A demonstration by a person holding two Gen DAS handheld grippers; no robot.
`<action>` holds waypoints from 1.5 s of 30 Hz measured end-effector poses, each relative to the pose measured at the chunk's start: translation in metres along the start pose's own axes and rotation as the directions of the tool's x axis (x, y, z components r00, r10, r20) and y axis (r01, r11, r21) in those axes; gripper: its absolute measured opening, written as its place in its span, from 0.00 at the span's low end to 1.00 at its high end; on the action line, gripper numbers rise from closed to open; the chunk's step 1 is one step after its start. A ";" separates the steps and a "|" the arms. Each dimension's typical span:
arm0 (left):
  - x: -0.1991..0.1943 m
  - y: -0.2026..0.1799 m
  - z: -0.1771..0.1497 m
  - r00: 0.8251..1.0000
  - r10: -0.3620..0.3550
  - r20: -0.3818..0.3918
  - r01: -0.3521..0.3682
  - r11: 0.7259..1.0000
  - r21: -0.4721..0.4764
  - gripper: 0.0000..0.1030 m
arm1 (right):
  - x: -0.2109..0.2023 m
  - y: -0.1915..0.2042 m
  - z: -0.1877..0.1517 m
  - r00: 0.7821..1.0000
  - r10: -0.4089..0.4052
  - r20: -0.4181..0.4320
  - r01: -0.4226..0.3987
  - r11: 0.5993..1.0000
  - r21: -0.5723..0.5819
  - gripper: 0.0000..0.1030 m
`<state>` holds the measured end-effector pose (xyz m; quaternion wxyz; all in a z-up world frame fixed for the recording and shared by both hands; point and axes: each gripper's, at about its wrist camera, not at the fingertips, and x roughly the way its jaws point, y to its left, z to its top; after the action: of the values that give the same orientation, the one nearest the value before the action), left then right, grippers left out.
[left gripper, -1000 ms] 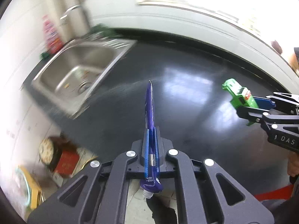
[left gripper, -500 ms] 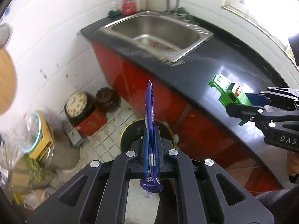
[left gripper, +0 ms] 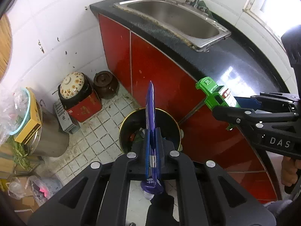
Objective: Collect trash
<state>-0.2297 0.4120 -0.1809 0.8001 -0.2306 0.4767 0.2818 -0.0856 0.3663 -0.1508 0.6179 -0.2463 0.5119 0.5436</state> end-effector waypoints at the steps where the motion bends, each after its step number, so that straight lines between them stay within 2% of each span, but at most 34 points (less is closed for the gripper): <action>1: 0.003 0.001 0.000 1.000 -0.002 -0.002 0.002 1.000 -0.001 0.04 | 0.002 0.000 0.001 1.000 -0.003 -0.005 0.003 1.000 0.000 0.32; 8: 0.012 0.006 0.001 1.000 -0.015 -0.010 0.015 1.000 -0.006 0.05 | 0.008 0.001 0.005 1.000 -0.020 -0.010 0.020 1.000 0.000 0.33; 11: 0.014 0.007 0.004 0.999 -0.047 -0.007 0.047 0.999 -0.001 0.06 | 0.007 0.000 0.007 1.000 -0.027 -0.002 0.027 1.000 0.005 0.35; 12: 0.016 0.007 0.005 0.998 -0.054 -0.013 0.054 0.999 -0.001 0.06 | 0.008 0.000 0.009 1.000 -0.029 0.000 0.029 1.000 0.010 0.41; 13: 0.018 0.007 0.006 0.999 -0.049 -0.019 0.049 0.999 0.005 0.06 | 0.008 -0.002 0.010 1.000 -0.027 0.004 0.027 0.999 0.020 0.62; 14: 0.021 0.007 0.006 0.999 -0.046 -0.024 0.046 0.999 0.010 0.11 | 0.007 -0.003 0.011 1.000 -0.029 0.013 0.028 0.999 0.025 0.74; 16: 0.025 0.007 0.005 0.999 -0.037 -0.038 0.037 0.999 0.009 0.46 | 0.005 -0.004 0.013 0.999 -0.027 0.020 0.026 0.999 0.029 0.74; 17: 0.025 0.008 0.006 0.999 -0.034 -0.032 0.034 0.999 0.007 0.68 | 0.004 -0.005 0.013 0.999 -0.030 0.022 0.030 0.999 0.031 0.74; 19: 0.022 0.009 0.005 0.999 -0.045 -0.008 0.045 0.999 0.005 0.68 | 0.001 -0.007 0.013 0.999 -0.031 0.028 0.030 0.999 0.032 0.74; 29: 0.019 -0.002 0.012 0.999 -0.037 -0.011 0.037 0.999 0.038 0.69 | -0.026 -0.026 -0.003 0.996 -0.055 0.066 0.050 0.996 0.073 0.74; 31: 0.013 -0.014 0.016 1.000 -0.020 -0.006 0.020 0.997 0.074 0.73 | -0.045 -0.034 -0.010 0.991 -0.096 0.088 0.088 0.992 0.090 0.77; 32: 0.010 -0.020 0.019 1.000 -0.008 -0.002 0.008 0.996 0.092 0.82 | -0.057 -0.039 -0.015 0.986 -0.121 0.111 0.110 0.989 0.100 0.80; 33: 0.004 -0.030 0.023 1.000 0.004 0.016 -0.006 0.993 0.118 0.89 | -0.072 -0.044 -0.021 0.979 -0.149 0.139 0.133 0.984 0.115 0.85; 34: -0.001 -0.039 0.026 0.999 0.008 0.032 -0.012 0.991 0.133 0.91 | -0.094 -0.053 -0.031 0.965 -0.192 0.176 0.168 0.975 0.143 0.89; 36: -0.013 -0.063 0.036 0.998 -0.006 0.063 -0.005 0.984 0.178 0.93 | -0.127 -0.071 -0.049 0.940 -0.262 0.217 0.219 0.954 0.204 0.91; 38: -0.021 -0.088 0.046 0.997 -0.033 0.076 0.015 0.974 0.227 0.93 | -0.167 -0.094 -0.077 0.900 -0.363 0.240 0.288 0.911 0.296 0.93; 39: -0.026 -0.106 0.052 0.995 -0.057 0.086 0.032 0.966 0.258 0.94 | -0.190 -0.109 -0.096 0.873 -0.425 0.241 0.328 0.875 0.357 0.93; 42: -0.036 -0.165 0.069 0.984 -0.145 0.103 0.101 0.933 0.346 0.94 | -0.236 -0.141 -0.144 0.813 -0.543 0.211 0.390 0.776 0.496 0.93; 45: -0.041 -0.221 0.078 0.970 -0.224 0.091 0.167 0.893 0.418 0.94 | -0.279 -0.174 -0.202 0.756 -0.640 0.135 0.422 0.635 0.647 0.93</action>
<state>-0.0480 0.2898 -0.0875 0.8855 -0.0859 0.4433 0.1095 0.0338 0.0254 -0.0155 0.8772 -0.0858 0.4347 0.1849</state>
